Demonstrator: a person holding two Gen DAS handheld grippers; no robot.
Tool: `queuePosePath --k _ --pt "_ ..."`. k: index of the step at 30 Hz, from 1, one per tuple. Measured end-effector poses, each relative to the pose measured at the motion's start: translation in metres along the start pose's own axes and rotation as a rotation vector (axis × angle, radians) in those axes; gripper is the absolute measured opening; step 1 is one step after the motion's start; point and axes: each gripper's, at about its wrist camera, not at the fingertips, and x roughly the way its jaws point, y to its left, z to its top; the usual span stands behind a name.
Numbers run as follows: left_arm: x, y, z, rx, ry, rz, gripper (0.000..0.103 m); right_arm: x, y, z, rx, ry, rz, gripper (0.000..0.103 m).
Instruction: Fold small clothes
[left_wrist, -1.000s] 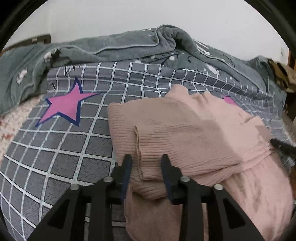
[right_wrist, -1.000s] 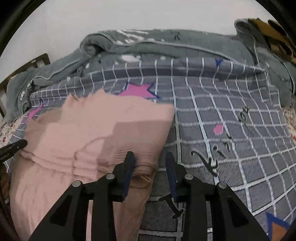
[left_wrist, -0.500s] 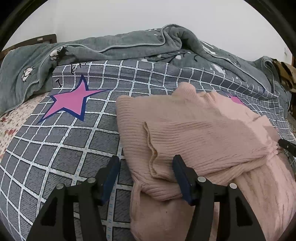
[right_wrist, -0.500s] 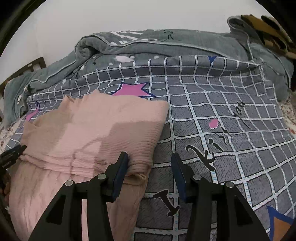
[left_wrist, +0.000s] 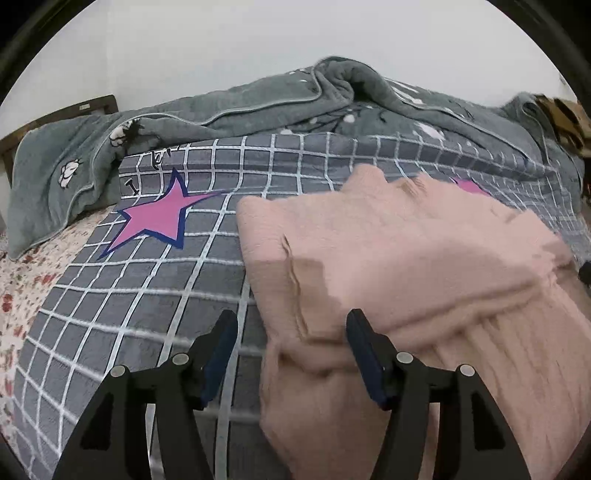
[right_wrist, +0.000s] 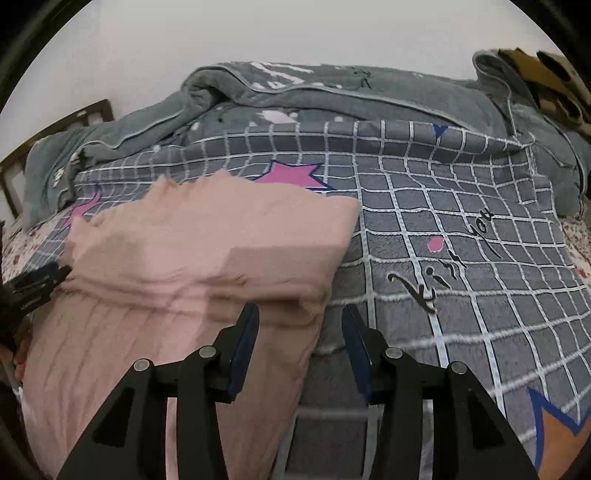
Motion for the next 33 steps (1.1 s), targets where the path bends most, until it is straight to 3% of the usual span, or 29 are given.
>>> queuePosePath --k 4,8,11,15,18,20,23,27,33 --pt "-0.018 0.003 -0.002 -0.041 0.04 -0.051 0.062 -0.023 0.01 -0.003 -0.017 -0.033 0.029 0.047" --pt "-0.035 0.012 -0.02 -0.135 -0.06 -0.117 0.068 -0.03 0.009 -0.019 -0.018 -0.038 0.019 0.047" --pt "-0.026 0.005 -0.017 -0.119 0.038 -0.13 0.068 -0.024 0.005 -0.02 0.009 -0.027 0.001 0.047" --pt "-0.027 -0.011 -0.022 -0.011 0.018 -0.025 0.069 -0.016 0.006 -0.015 0.045 -0.019 0.019 0.047" --pt "-0.027 -0.012 -0.023 -0.044 0.034 -0.034 0.07 -0.005 0.013 -0.015 0.028 -0.024 0.041 0.052" --pt "-0.026 -0.008 -0.025 -0.058 0.035 -0.04 0.075 0.008 0.021 -0.019 0.002 0.023 0.014 0.052" --pt "-0.024 -0.007 -0.033 -0.049 0.013 -0.027 0.08 0.007 0.029 -0.025 -0.053 -0.002 -0.028 0.054" --pt "-0.023 -0.013 -0.033 -0.04 0.013 -0.001 0.083 0.009 0.027 -0.027 -0.035 0.005 -0.02 0.06" --pt "-0.02 -0.011 -0.032 -0.048 0.029 -0.004 0.088 0.009 0.024 -0.028 -0.021 0.004 -0.01 0.062"
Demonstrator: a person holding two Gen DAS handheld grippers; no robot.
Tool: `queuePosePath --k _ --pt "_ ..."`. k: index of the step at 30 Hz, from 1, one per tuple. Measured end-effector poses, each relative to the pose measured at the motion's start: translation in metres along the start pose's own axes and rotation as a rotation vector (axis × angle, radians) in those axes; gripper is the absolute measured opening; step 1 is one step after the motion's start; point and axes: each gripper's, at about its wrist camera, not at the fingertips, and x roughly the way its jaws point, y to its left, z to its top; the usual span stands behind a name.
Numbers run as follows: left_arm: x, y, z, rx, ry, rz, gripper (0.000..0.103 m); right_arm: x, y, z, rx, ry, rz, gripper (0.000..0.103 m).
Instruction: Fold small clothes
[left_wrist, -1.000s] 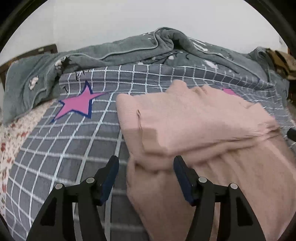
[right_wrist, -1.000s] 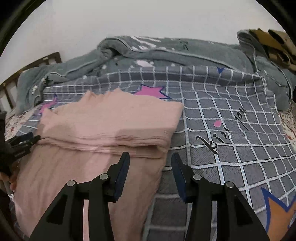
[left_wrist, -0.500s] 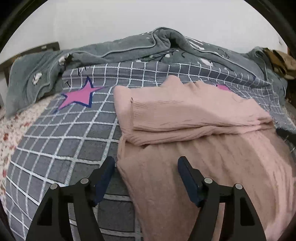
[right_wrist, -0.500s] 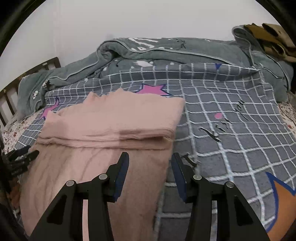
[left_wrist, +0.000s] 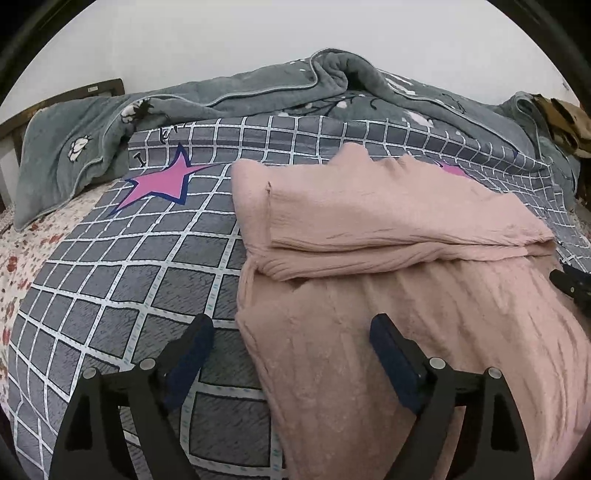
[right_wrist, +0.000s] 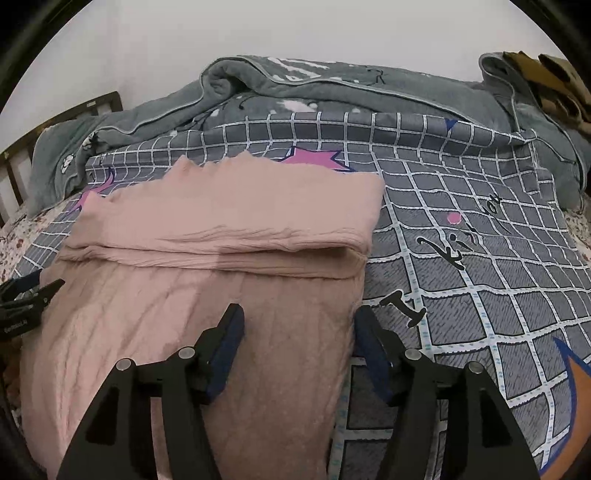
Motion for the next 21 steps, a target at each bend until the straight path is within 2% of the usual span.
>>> queuePosePath --k 21 --pt "0.0016 -0.0018 0.0002 0.009 0.005 0.016 0.092 -0.0017 0.0015 -0.003 0.0 -0.005 0.001 0.067"
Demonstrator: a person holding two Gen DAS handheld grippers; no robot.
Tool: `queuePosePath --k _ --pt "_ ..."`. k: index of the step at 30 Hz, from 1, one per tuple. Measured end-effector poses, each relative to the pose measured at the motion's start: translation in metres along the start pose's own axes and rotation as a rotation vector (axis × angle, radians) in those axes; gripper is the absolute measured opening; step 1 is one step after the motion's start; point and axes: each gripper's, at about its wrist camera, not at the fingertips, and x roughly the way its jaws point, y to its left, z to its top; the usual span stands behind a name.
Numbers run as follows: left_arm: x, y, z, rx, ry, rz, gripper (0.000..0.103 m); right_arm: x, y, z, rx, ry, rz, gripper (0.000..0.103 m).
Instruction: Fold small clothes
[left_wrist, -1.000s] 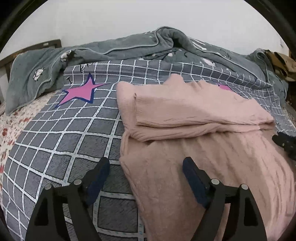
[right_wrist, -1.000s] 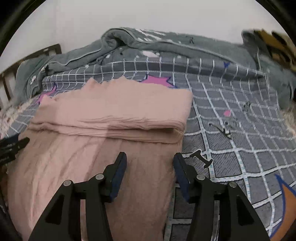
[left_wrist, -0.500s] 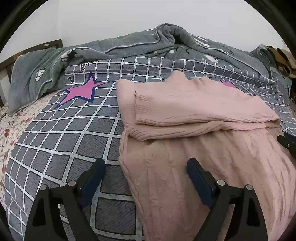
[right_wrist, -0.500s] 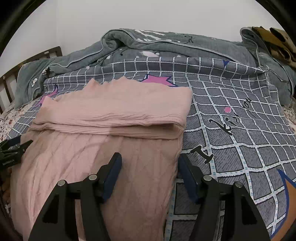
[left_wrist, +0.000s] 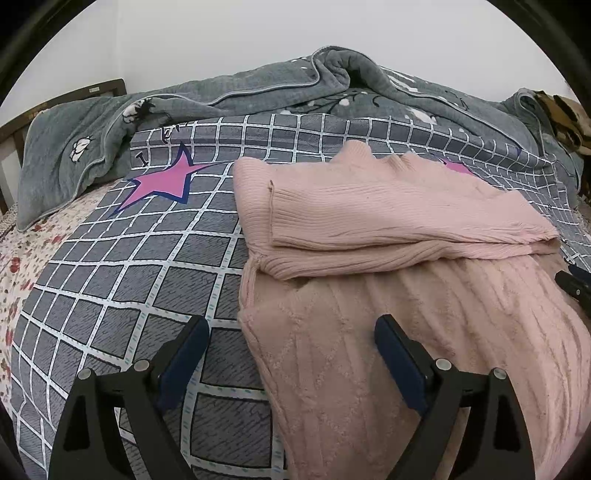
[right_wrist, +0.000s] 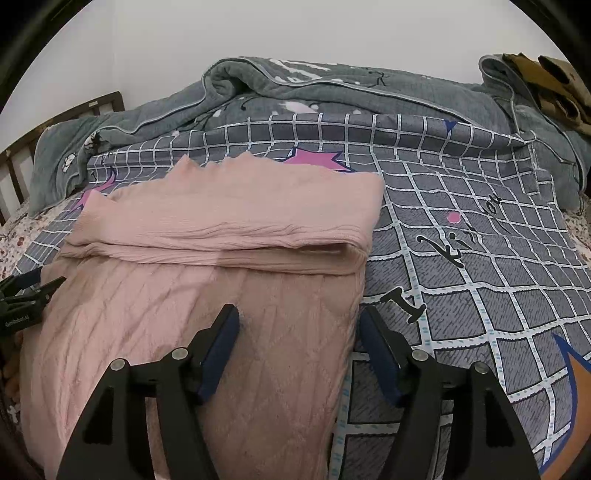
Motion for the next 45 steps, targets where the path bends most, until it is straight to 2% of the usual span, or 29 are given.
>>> queuePosePath --k 18,25,28,31,37,45 --pt "0.0 0.001 0.0 0.006 -0.005 0.011 0.092 -0.001 -0.003 0.001 0.011 -0.003 0.013 0.068" --pt "-0.011 -0.006 0.002 0.066 -0.043 0.051 0.092 -0.032 -0.011 -0.001 0.017 -0.041 0.018 0.068" --pt "-0.015 -0.002 0.006 0.036 -0.028 -0.015 0.092 -0.055 -0.016 -0.009 0.037 -0.05 0.047 0.068" --pt "-0.02 0.003 0.005 0.007 -0.019 -0.056 0.092 -0.074 -0.019 -0.022 0.07 -0.024 0.073 0.068" --pt "-0.038 0.005 -0.009 0.035 -0.042 -0.075 0.092 -0.107 -0.018 -0.049 0.099 -0.006 0.08 0.067" --pt "-0.065 0.03 -0.041 -0.027 0.016 -0.167 0.092 -0.127 0.002 -0.088 0.058 0.022 0.079 0.067"
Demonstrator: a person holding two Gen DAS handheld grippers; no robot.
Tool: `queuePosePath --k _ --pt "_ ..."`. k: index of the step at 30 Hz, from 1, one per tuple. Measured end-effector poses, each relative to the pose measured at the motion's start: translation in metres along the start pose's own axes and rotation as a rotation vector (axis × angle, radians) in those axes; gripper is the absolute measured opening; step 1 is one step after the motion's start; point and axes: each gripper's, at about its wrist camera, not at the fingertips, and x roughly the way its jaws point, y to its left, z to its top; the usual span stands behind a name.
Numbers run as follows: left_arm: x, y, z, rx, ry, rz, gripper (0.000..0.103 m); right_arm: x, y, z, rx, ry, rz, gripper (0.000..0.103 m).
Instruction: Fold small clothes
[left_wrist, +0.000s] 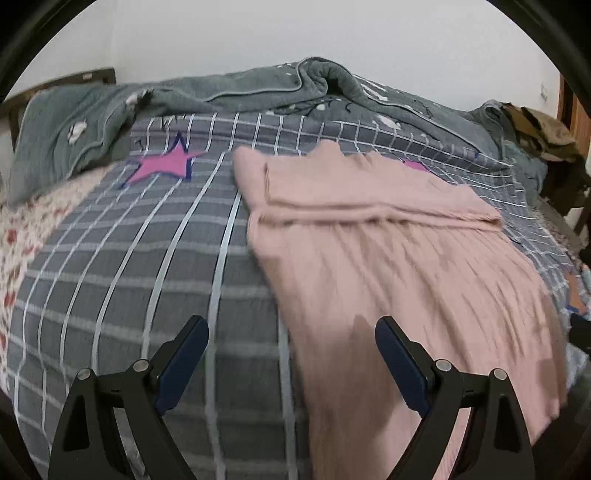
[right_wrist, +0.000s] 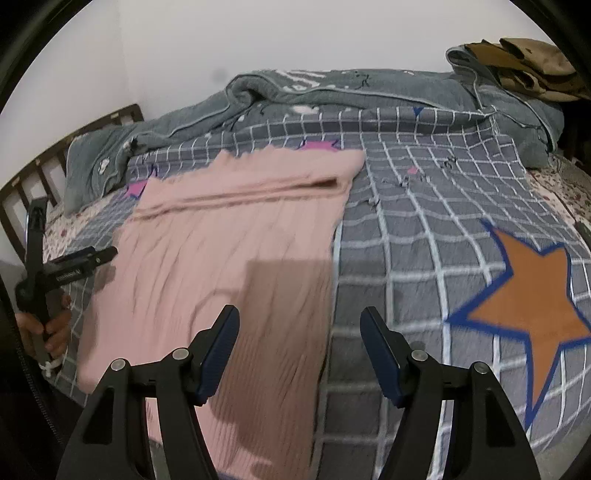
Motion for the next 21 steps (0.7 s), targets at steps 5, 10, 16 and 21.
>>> queuePosePath --k 5,10,16,21 --pt "-0.027 0.019 -0.029 -0.109 0.056 -0.143 0.091 -0.006 0.014 -0.027 -0.064 -0.003 0.006 0.066" --pt "-0.044 0.011 -0.057 -0.094 0.091 -0.161 0.088 0.002 0.01 -0.041 -0.005 0.038 0.037 0.059" --pt "-0.059 0.002 -0.089 -0.087 0.153 -0.156 0.073 -0.004 0.007 -0.055 -0.018 0.05 0.01 0.051" --pt "-0.061 -0.001 -0.113 -0.112 0.213 -0.177 0.063 -0.015 -0.003 -0.063 -0.018 0.049 0.016 0.051"
